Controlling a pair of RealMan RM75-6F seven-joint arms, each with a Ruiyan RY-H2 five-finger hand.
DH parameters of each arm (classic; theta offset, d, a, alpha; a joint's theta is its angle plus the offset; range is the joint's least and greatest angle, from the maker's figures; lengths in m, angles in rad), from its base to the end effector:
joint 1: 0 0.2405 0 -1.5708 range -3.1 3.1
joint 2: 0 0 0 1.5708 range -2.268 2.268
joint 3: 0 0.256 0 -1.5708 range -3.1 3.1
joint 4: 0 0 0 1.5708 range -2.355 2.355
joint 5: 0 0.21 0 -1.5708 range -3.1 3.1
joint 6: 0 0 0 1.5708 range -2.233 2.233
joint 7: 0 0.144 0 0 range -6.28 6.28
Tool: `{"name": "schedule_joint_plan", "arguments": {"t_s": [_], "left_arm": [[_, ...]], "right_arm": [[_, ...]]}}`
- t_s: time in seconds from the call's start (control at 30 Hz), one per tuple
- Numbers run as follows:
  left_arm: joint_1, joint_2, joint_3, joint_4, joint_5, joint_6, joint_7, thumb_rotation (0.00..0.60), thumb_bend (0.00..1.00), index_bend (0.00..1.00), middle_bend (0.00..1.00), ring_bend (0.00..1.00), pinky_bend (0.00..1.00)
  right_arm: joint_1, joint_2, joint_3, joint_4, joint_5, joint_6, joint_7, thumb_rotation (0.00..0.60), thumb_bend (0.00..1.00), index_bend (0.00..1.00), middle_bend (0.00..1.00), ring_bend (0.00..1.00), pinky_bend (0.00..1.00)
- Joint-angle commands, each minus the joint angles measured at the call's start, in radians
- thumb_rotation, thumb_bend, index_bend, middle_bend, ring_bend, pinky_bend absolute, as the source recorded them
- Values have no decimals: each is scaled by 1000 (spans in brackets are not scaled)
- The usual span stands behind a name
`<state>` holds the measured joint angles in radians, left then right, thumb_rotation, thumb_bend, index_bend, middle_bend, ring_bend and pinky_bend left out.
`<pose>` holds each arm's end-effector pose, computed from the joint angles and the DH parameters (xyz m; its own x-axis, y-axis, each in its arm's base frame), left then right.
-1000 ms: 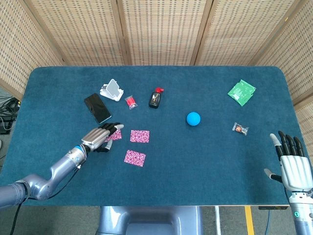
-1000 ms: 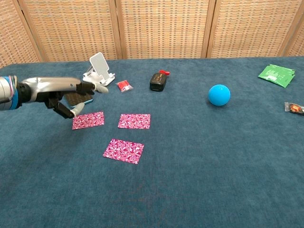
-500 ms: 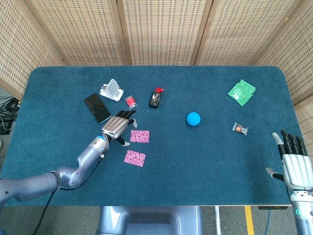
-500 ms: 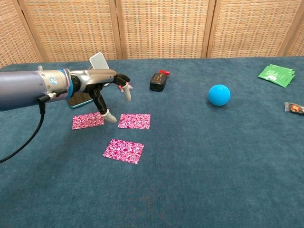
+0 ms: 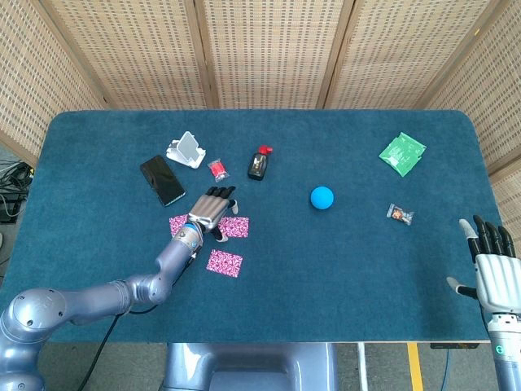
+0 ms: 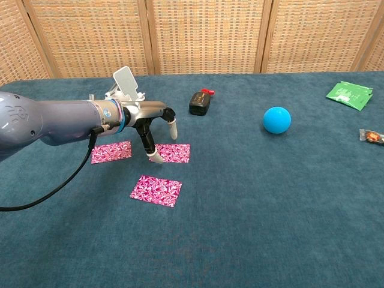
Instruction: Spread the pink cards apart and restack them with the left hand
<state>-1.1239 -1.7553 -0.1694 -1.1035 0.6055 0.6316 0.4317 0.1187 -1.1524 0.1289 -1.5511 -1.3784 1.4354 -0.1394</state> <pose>-0.0955 0.4111 -0.0885 0.4828 0.4779 0.7338 0.8728 -0.3307 -0.3589 -0.3255 -0.2083 0.1665 0.5215 0.0313 0.8527 -0.8511 0.0895 0.5173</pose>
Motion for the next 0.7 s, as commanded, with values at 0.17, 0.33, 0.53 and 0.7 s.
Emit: {"name": "schedule_joint_plan", "arguments": {"t_s": [0.17,0.33,0.53,0.7], "left_arm": [[-13,-16,7,21,-26,-9,12,600,162,349,0,0,0],[-29,-26,7,43,-48,-23,21,600,181,349,0,0,0],[-36,-33,16,50,-64,-27,30,600,201,349,0,0,0],[-35,-38,23,55,-70,-24,31,600,201,386,0,0,0]], "right_arm": [[2,-1,0,3,3,-3,1,600,0,0,0,0,0],[3,-1,1,5,6,-6,3,600,0,0,0,0,0],[3,-1,2,7,10,-7,5,600,0,0,0,0,0],[5,-1,1,8,10,-10,6,600,0,0,0,0,0]]}}
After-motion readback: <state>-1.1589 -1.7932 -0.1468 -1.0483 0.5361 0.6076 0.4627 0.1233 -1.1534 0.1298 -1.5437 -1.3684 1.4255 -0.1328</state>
